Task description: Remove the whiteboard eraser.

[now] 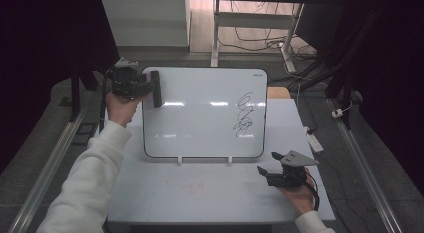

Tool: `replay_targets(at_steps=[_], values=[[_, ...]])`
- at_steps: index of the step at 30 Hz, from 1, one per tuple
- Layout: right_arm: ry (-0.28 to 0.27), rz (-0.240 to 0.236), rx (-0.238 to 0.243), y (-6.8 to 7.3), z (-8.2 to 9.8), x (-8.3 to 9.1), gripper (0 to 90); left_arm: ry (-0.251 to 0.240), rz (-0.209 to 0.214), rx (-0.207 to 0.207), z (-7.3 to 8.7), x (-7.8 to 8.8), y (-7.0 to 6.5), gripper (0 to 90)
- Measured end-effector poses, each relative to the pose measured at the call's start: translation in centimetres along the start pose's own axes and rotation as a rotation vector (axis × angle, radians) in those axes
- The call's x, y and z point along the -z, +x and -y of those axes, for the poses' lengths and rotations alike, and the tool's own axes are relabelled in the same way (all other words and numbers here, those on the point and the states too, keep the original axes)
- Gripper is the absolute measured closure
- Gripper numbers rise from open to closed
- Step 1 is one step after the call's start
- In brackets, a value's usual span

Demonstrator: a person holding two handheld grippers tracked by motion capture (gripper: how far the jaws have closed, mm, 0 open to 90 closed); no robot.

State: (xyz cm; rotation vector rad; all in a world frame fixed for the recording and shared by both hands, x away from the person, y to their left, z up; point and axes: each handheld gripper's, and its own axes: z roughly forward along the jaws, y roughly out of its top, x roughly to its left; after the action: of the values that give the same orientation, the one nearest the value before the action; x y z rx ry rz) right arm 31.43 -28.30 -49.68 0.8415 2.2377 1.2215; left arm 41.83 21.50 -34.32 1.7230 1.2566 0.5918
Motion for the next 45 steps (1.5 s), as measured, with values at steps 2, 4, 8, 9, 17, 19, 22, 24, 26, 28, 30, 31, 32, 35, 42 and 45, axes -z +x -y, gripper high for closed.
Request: replay_targets(at_steps=[2, 4, 8, 9, 17, 19, 22, 24, 26, 28, 30, 31, 32, 35, 42, 45], values=[[0.001, 0.002, -0.002, 0.0, 0.0, 0.0, 23.1, 0.002, -0.009, 0.005, 0.0, -0.1, -0.1, 52.0], [0.005, 0.003, -0.003, 0.0, 0.0, 0.0, 23.1, 0.002, -0.013, 0.012, -0.1, -0.1, -0.1, 52.8], [0.007, 0.007, -0.004, 0.0, 0.0, -0.1, 23.2, 0.003, -0.025, 0.011, -0.1, -0.1, -0.2, 54.7], [0.007, 0.009, -0.003, 0.0, 0.0, -0.1, 23.2, 0.004, -0.023, 0.017, -0.1, 0.0, -0.2, 56.6], [0.000, 0.016, -0.006, 0.0, 0.0, 0.1, 23.4, 0.002, -0.038, -0.024, 0.0, 1.2, -0.9, 63.9], [-0.005, 0.019, -0.003, 0.0, 0.0, 0.1, 23.6, -0.007, -0.039, -0.037, 0.0, 1.9, -1.2, 64.2], [-0.009, 0.020, -0.006, 0.0, -0.1, 0.2, 23.8, -0.022, -0.035, -0.058, 0.3, 2.8, -1.6, 64.2], [-0.010, 0.019, -0.006, 0.1, -0.1, 0.2, 23.8, -0.028, -0.023, -0.074, 0.7, 3.4, -2.1, 64.2], [-0.013, 0.016, -0.003, 0.2, -0.2, 0.2, 23.9, -0.033, -0.006, -0.083, 1.3, 3.8, -2.5, 64.2], [-0.016, 0.011, 0.003, 0.4, -0.4, 0.1, 23.8, -0.032, 0.014, -0.092, 2.0, 4.2, -2.9, 64.2], [-0.020, 0.001, 0.003, 0.7, -0.6, 0.1, 23.8, -0.028, 0.032, -0.099, 2.8, 4.5, -3.3, 64.2], [-0.023, -0.002, 0.006, 0.9, -0.7, 0.0, 23.8, -0.026, 0.041, -0.098, 3.1, 4.5, -3.5, 64.2], [-0.024, -0.006, 0.008, 1.0, -0.8, 0.0, 23.8, -0.022, 0.053, -0.100, 3.7, 4.6, -3.8, 64.1], [-0.038, -0.031, 0.016, 1.7, -1.4, -0.1, 23.8, -0.012, 0.081, -0.107, 5.1, 4.7, -4.6, 64.1], [-0.076, -0.102, 0.029, 4.1, -3.3, -0.5, 23.8, 0.004, 0.167, -0.121, 8.1, 4.1, -7.0, 64.1], [-0.075, -0.149, 0.018, 5.1, -3.8, -1.2, 23.7, 0.019, 0.205, -0.132, 9.0, 3.4, -8.2, 64.1]])
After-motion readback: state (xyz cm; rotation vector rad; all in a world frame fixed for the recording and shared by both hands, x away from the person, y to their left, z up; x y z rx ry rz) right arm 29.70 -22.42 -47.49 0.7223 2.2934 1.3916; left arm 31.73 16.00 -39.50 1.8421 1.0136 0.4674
